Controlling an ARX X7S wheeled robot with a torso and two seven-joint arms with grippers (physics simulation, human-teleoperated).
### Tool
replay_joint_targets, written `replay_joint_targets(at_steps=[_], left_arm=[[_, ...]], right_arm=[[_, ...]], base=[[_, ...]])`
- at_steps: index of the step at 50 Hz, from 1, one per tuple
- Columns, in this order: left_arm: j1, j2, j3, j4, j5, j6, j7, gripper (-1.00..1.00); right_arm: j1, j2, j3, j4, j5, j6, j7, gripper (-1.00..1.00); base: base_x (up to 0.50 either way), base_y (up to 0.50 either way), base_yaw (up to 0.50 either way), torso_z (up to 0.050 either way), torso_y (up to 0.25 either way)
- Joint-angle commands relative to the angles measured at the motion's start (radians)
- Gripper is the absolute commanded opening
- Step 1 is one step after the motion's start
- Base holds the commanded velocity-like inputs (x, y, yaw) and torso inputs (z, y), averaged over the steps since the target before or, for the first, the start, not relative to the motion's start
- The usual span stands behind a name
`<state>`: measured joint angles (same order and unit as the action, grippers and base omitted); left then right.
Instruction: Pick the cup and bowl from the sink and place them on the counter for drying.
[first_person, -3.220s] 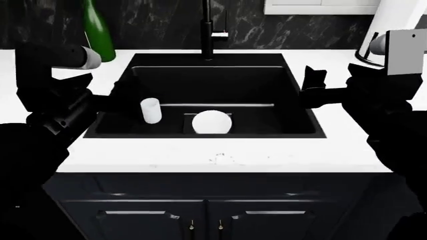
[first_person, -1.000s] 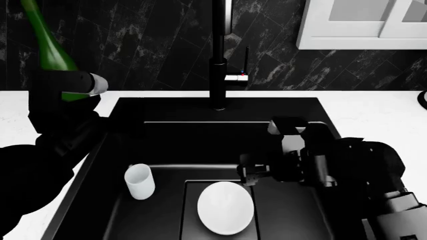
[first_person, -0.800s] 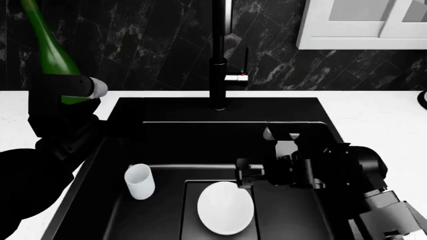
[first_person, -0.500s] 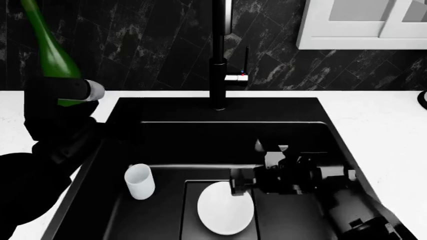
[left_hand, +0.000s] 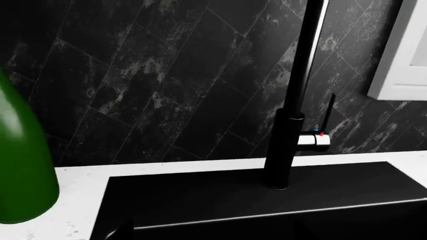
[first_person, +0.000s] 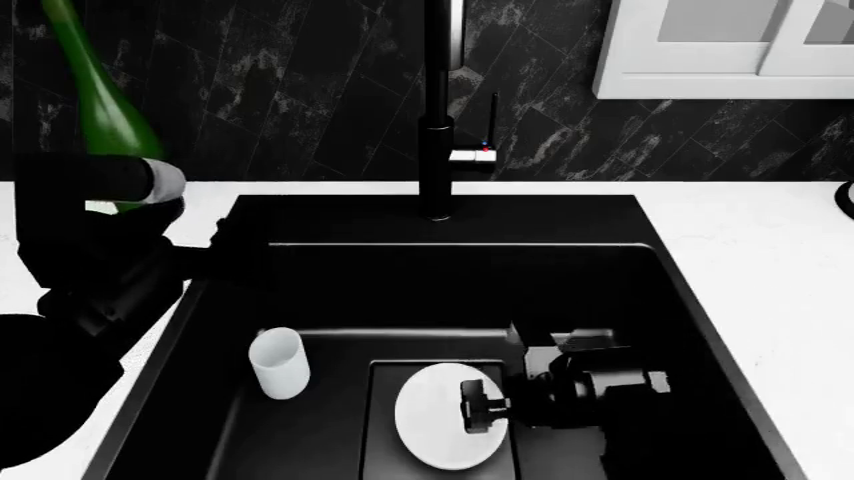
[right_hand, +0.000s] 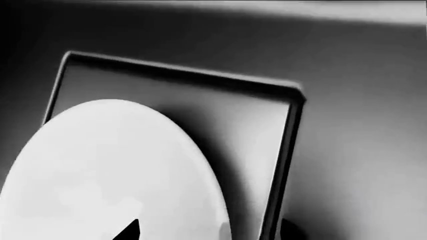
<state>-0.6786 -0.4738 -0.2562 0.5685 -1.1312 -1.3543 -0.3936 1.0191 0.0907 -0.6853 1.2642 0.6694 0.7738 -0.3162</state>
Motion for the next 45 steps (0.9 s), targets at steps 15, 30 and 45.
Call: replay_joint_targets(at_steps=[15, 30, 45], left_arm=[[0.025, -0.020, -0.005, 0.008, -0.017, 0.020, -0.015, 1.00], [0.025, -0.027, 0.008, 0.004, -0.018, 0.034, -0.020, 1.00], [0.040, -0.041, 0.008, 0.008, -0.025, 0.046, -0.029, 1.00]], right_arm=[[-0.049, 0.047, 0.250, -0.289, -0.192, 0.141, -0.023, -1.00], [-0.182, 0.185, 0.409, -0.855, -0.044, 0.431, 0.178, -1.00], [-0.211, 0.251, 0.595, -1.263, 0.095, 0.706, 0.353, -1.00]], base=[[0.00, 0.00, 0.00, 0.000, 0.000], [0.00, 0.00, 0.00, 0.000, 0.000], [0.00, 0.00, 0.00, 0.000, 0.001]])
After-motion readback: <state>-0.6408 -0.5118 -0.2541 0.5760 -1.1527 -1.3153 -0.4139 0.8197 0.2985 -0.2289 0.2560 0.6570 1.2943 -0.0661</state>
